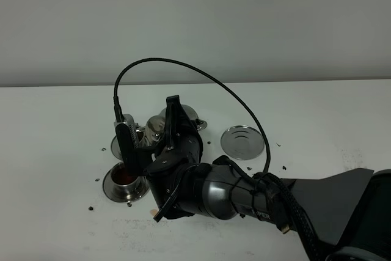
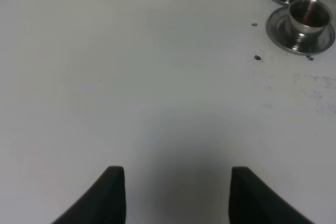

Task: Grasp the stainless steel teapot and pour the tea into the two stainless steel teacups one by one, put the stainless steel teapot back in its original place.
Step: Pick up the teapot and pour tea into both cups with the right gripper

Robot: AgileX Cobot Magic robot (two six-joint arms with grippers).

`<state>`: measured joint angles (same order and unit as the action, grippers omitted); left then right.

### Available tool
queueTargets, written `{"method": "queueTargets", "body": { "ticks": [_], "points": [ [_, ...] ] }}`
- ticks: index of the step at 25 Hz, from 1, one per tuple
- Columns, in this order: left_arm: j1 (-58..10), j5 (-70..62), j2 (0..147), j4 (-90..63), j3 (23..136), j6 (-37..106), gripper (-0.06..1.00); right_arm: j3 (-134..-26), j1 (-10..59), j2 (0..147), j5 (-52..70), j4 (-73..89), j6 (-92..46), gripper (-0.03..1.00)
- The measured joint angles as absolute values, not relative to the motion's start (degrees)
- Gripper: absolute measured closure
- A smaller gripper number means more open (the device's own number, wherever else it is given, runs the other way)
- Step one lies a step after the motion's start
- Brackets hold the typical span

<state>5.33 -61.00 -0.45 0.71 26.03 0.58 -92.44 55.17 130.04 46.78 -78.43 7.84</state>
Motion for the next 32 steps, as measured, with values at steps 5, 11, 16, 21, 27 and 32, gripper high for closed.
{"method": "queueTargets", "body": {
  "ticks": [5,11,16,21,27,32],
  "points": [
    [5.33,-61.00,-0.45,0.71,26.03,0.58,0.48,-92.44,55.17,130.04,46.78,-79.31,7.84,0.77],
    [5.33,-61.00,-0.45,0.71,26.03,0.58,0.48,-92.44,55.16,130.04,46.78,-79.54,7.84,0.77],
    [5.33,-61.00,-0.45,0.71,26.03,0.58,0.48,-92.44,55.16,130.04,46.77,-79.67,7.84,0.77],
    [5.33,-61.00,-0.45,0.71,26.03,0.58,0.48,-92.44,55.16,130.04,46.77,-80.04,7.84,0.77],
    [5.33,-61.00,-0.45,0.71,26.03,0.58,0.48,-92.44,55.16,130.04,46.88,-80.47,7.84,0.77],
    [5.33,-61.00,-0.45,0.71,26.03,0.58,0.48,-92.44,55.16,130.04,46.93,-80.73,7.84,0.77]
  ]
}}
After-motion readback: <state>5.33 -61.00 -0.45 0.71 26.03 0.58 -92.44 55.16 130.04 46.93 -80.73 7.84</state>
